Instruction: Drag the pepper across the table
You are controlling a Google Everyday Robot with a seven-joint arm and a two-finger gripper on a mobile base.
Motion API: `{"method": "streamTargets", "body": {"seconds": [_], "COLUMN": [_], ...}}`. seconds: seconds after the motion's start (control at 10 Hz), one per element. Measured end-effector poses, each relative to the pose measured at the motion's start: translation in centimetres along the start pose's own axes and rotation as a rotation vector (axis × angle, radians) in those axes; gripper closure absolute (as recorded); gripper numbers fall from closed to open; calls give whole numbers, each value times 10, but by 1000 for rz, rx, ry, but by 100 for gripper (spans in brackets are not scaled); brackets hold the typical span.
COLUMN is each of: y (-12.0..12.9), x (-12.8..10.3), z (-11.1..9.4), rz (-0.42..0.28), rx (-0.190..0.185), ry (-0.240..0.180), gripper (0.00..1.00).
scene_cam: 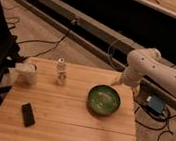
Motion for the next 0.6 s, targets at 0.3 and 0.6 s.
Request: {"method": "streamTargets", "body": {"seconds": [0.3, 0.6], "y": [0, 0], "x": [0, -1], "z": [0, 0], "rz": [0, -6], "rx": [0, -4], "ry": [0, 2], "gripper": [21, 21]}}
